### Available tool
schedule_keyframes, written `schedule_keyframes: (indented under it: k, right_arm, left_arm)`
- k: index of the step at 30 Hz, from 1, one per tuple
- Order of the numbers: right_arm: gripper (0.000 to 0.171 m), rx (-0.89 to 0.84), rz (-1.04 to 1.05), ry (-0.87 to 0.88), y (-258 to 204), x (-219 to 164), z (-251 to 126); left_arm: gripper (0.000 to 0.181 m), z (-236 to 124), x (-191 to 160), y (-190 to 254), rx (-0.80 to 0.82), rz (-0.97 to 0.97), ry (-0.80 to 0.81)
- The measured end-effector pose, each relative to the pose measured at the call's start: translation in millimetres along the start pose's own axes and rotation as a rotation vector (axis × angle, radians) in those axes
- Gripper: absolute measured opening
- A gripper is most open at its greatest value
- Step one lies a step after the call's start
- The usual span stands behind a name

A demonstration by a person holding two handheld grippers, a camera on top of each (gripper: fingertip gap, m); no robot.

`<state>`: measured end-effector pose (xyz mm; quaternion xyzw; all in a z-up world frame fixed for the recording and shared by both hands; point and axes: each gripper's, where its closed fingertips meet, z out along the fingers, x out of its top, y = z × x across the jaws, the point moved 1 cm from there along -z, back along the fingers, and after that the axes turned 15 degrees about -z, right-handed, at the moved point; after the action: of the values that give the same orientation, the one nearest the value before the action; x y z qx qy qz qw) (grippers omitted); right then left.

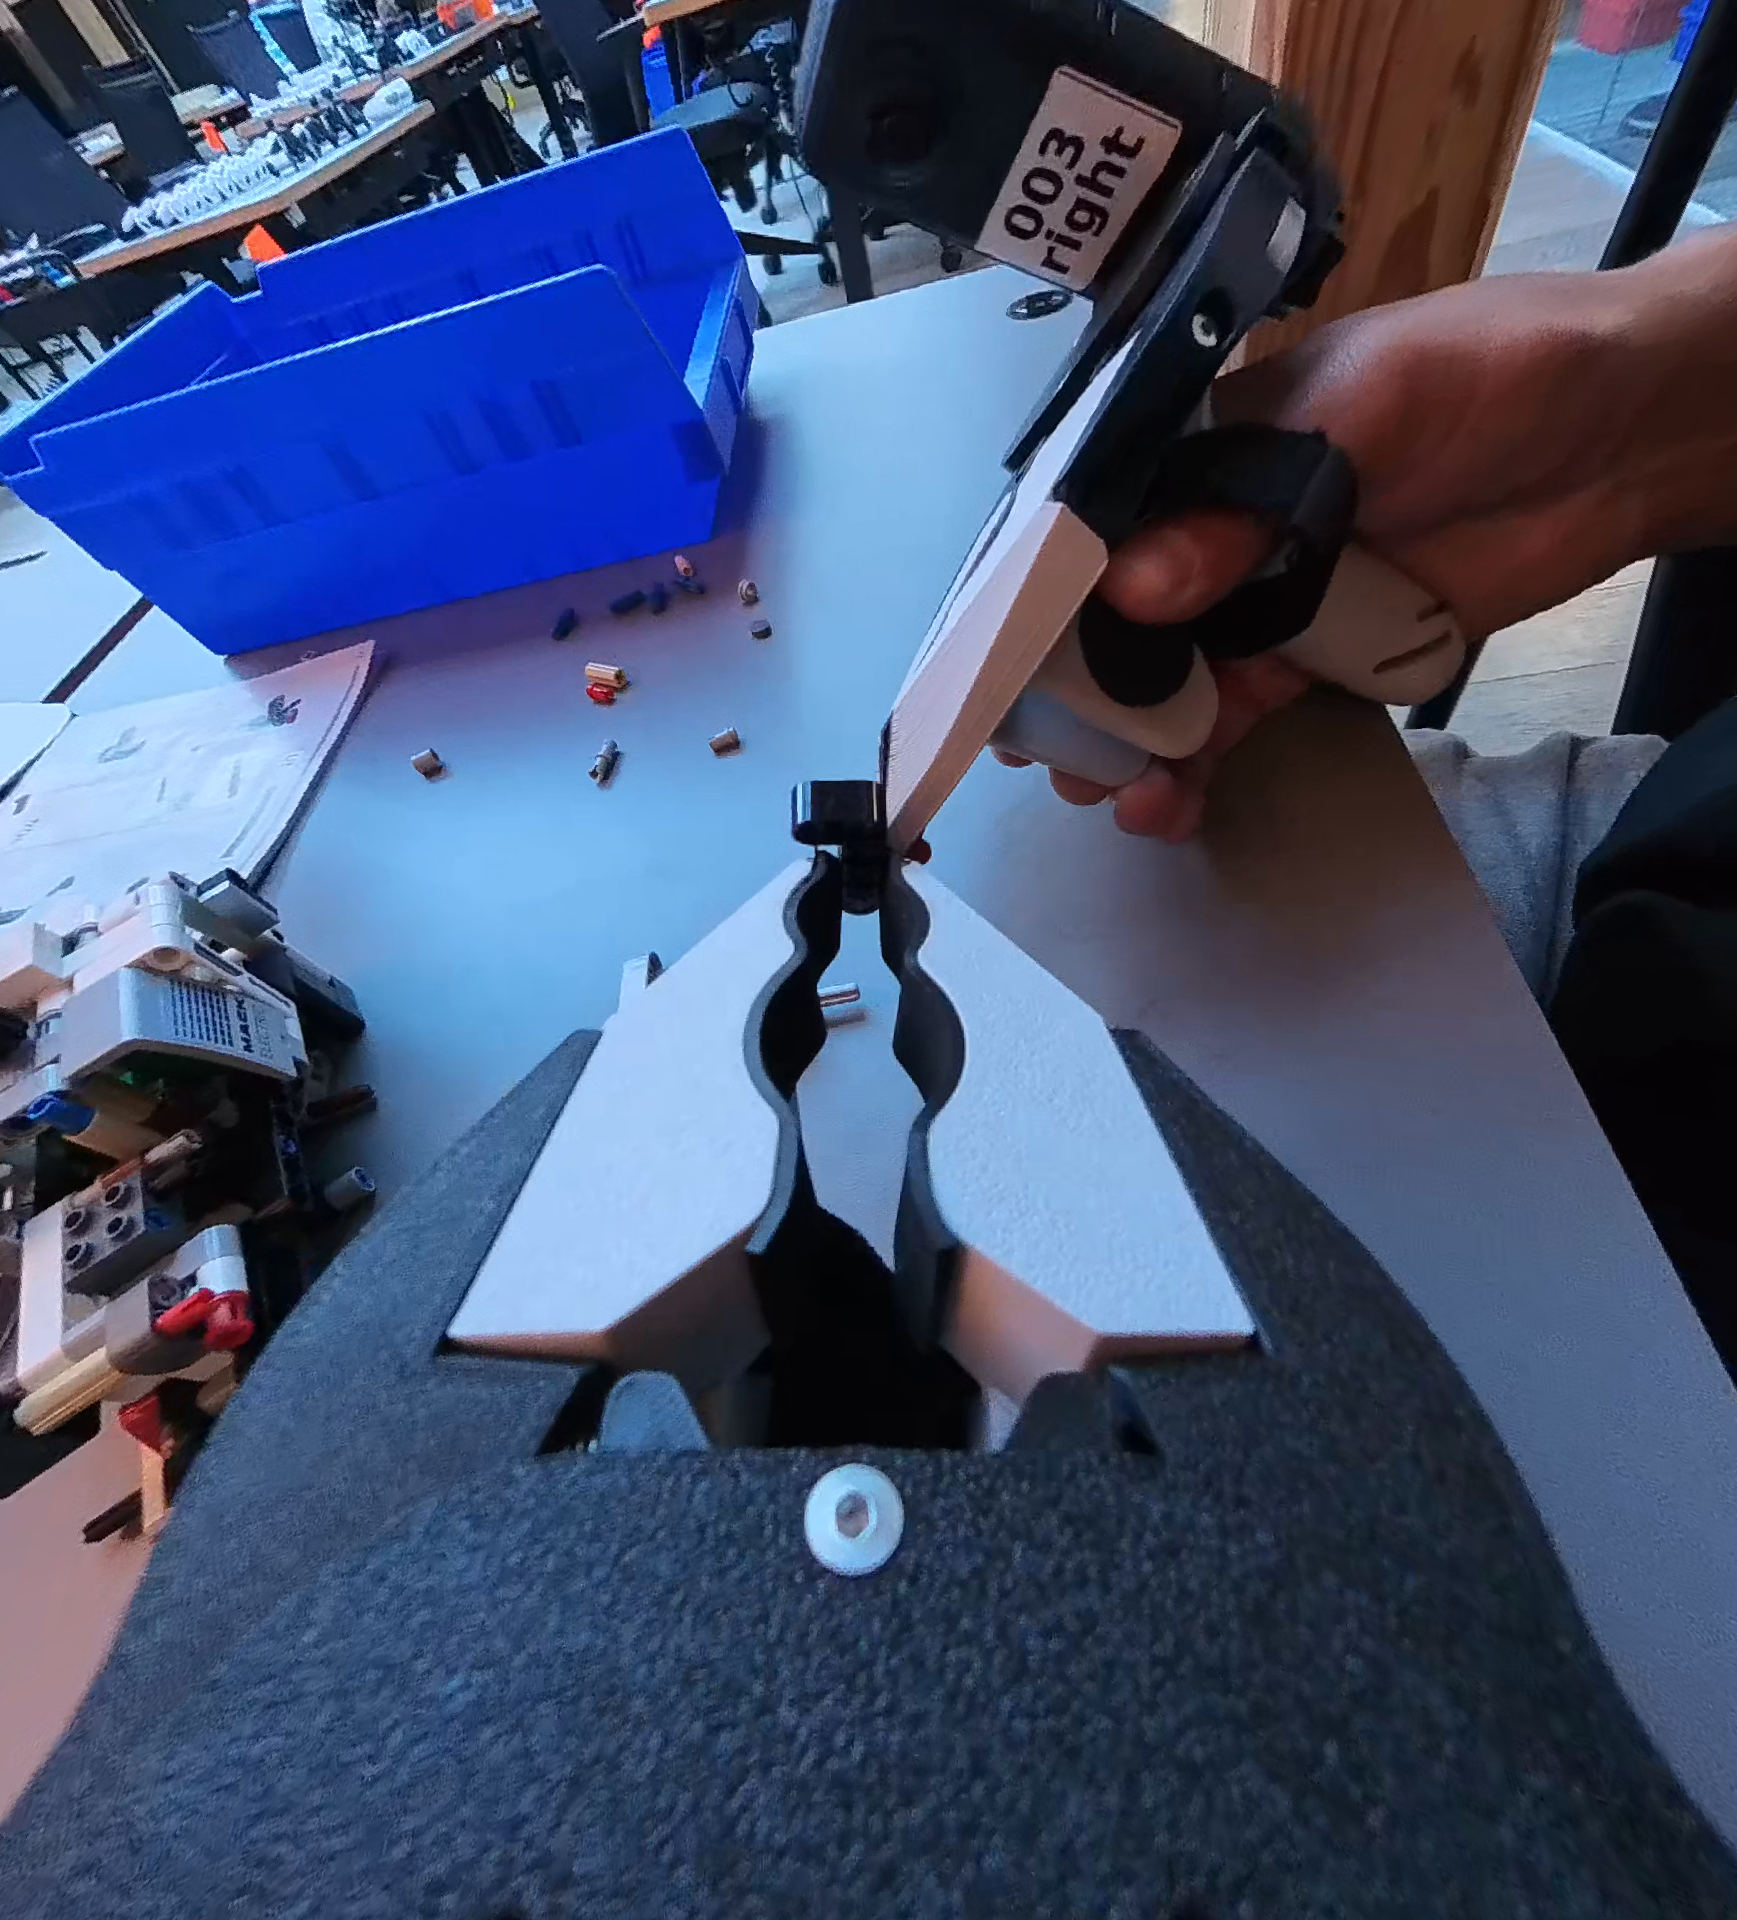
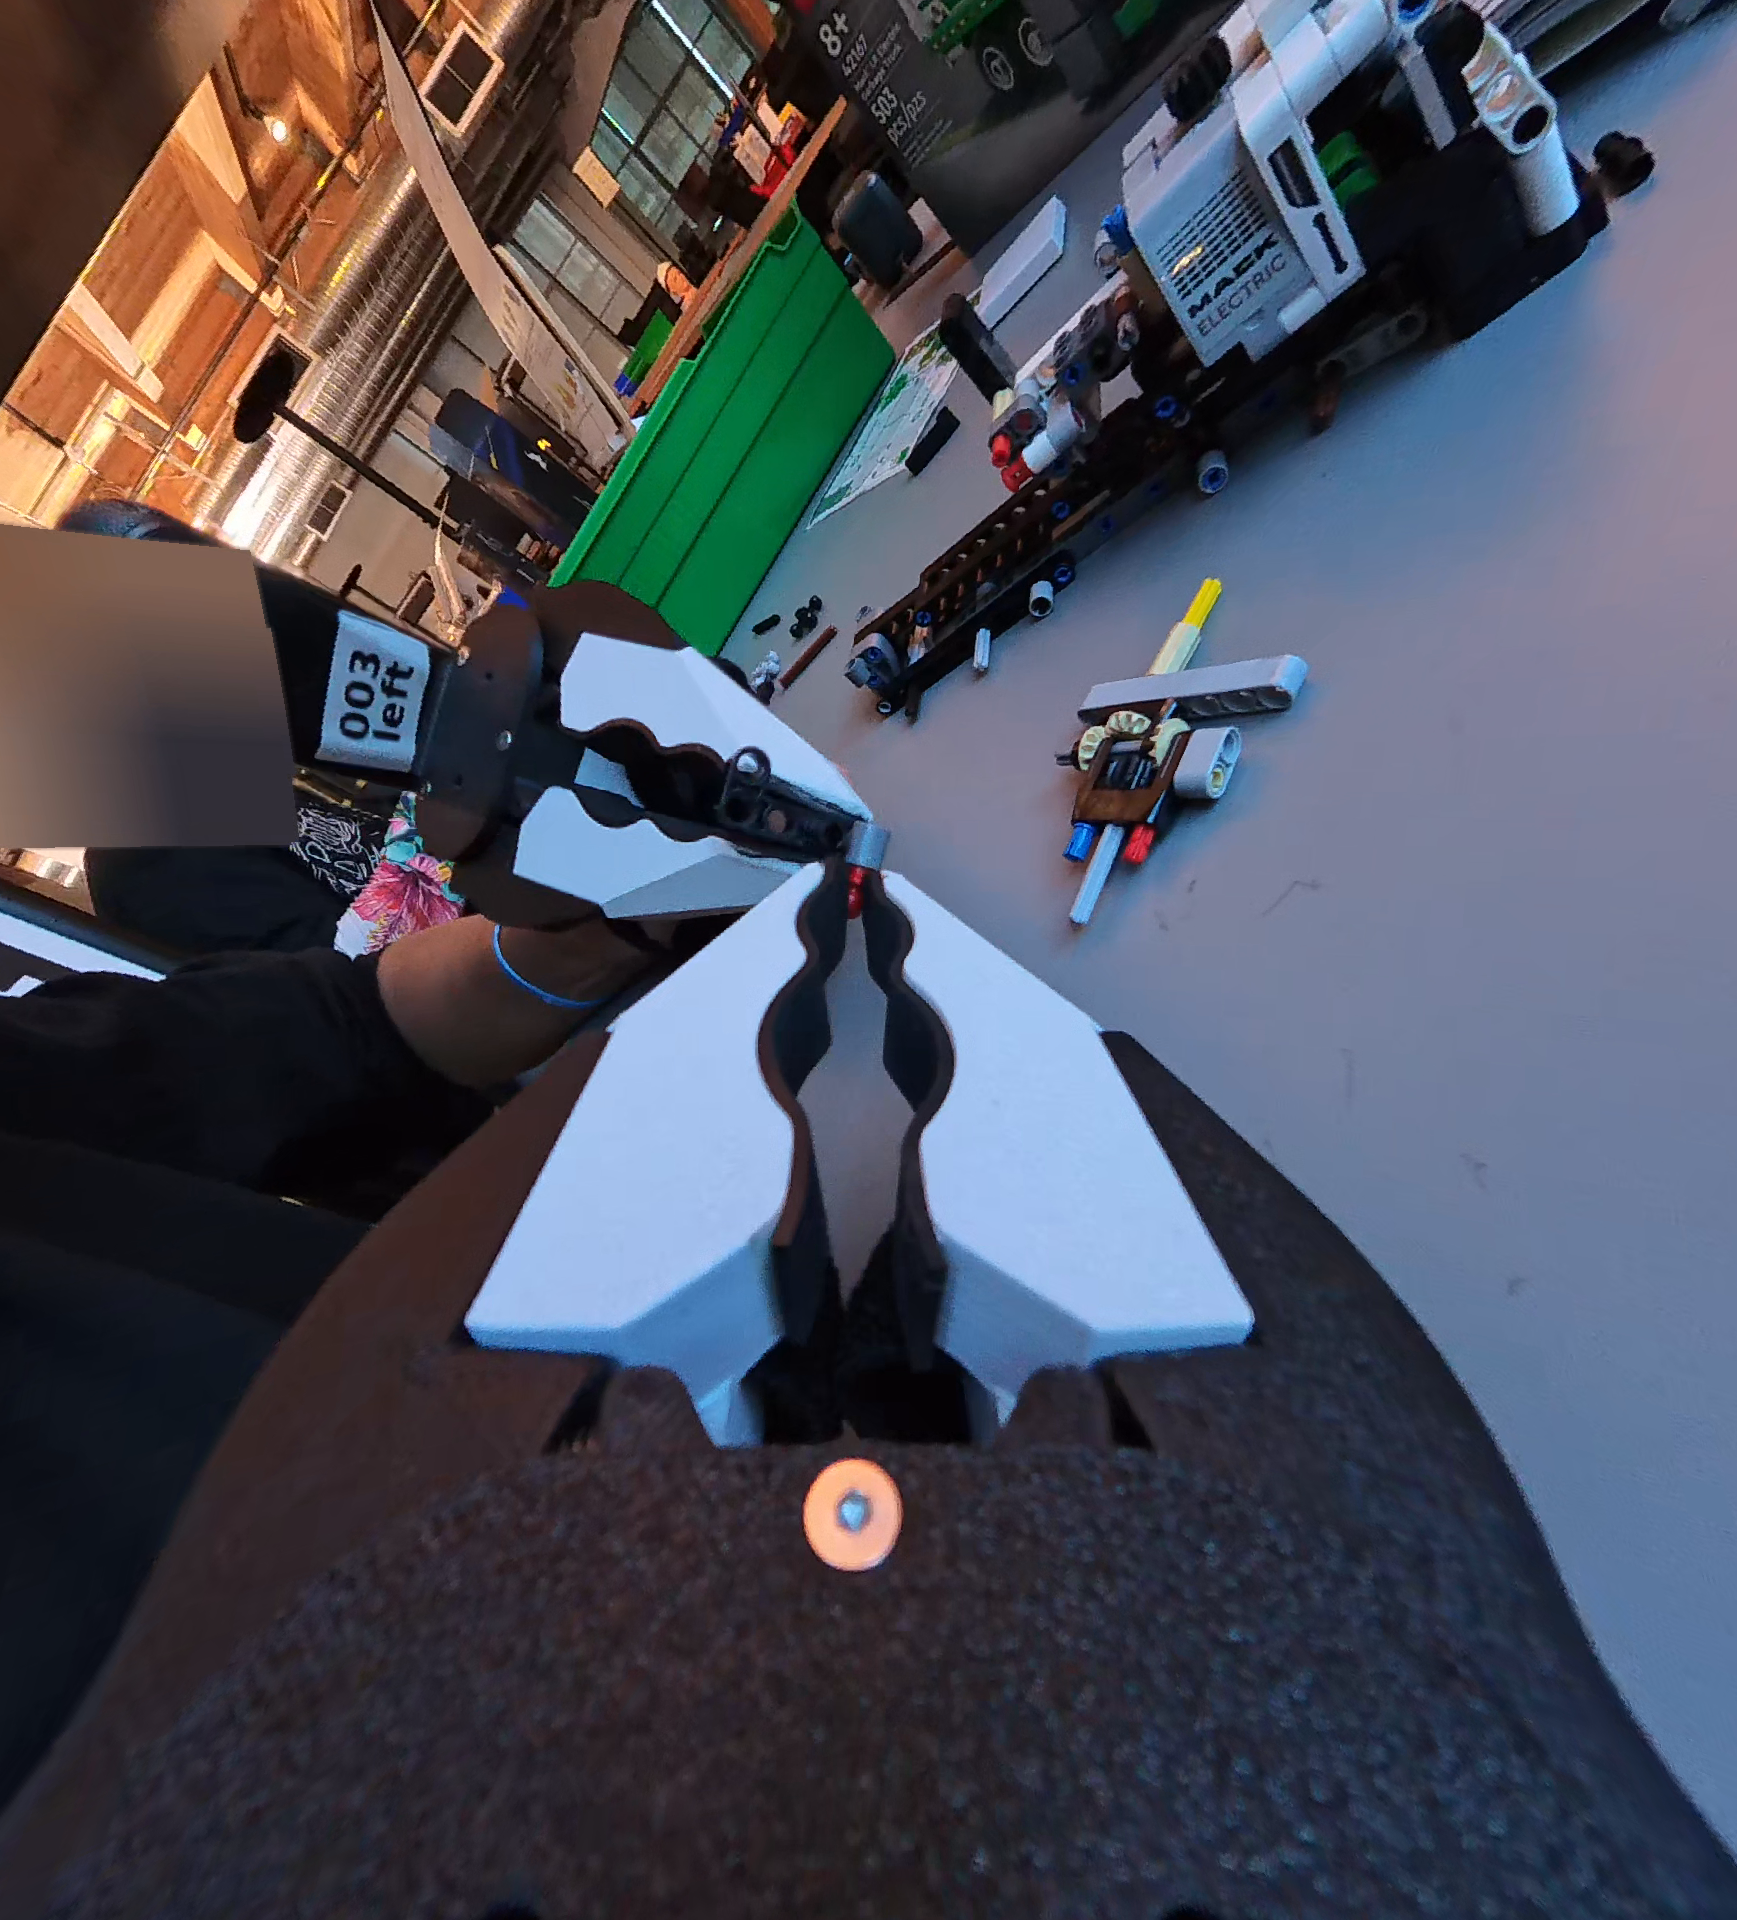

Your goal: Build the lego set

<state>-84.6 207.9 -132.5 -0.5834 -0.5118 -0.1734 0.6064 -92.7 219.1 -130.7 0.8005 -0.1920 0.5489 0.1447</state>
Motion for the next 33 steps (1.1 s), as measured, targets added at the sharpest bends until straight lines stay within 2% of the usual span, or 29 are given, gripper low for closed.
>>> schedule_keyframes:
  k: [10,13,16,18,22,26,29,33]
  right_arm:
    - [0.003,0.037,-0.046,0.040,-4.6,6.6,-3.6]
    - [0.015,0.037,-0.265,0.025,-8.1,8.5,-18.1]
    - [0.026,0.023,-0.659,-0.112,-14.3,-4.1,-26.2]
    - [0.026,-0.001,-0.838,-0.197,-10.5,-11.8,-23.3]
    - [0.027,0.076,-0.992,-0.297,-22.9,-20.5,-15.5]
    - [0.025,0.010,-1.115,-0.409,-18.8,-21.8,-9.0]
    - [0.018,0.011,-1.170,-0.468,-20.3,-26.0,-8.3]
    - [0.018,0.023,-1.198,-0.498,-20.0,-28.8,-9.3]
  left_arm:
    - [0.005,-1.7,3.7,-2.8,-0.014,-0.032,0.021]
    - [0.005,-4.9,4.6,-3.4,-0.058,-0.060,0.026]
    - [0.005,-7.4,6.5,9.3,-0.165,-0.061,0.033]
    - [0.005,-7.5,6.1,18.3,-0.220,-0.050,0.026]
    - [0.005,-4.6,-0.5,27.4,-0.237,0.007,-0.014]
    - [0.005,-2.1,-5.8,33.5,-0.243,0.048,-0.046]
    - [0.005,-1.9,-5.8,35.3,-0.249,0.048,-0.047]
    - [0.005,-1.5,-7.7,37.2,-0.251,0.060,-0.059]
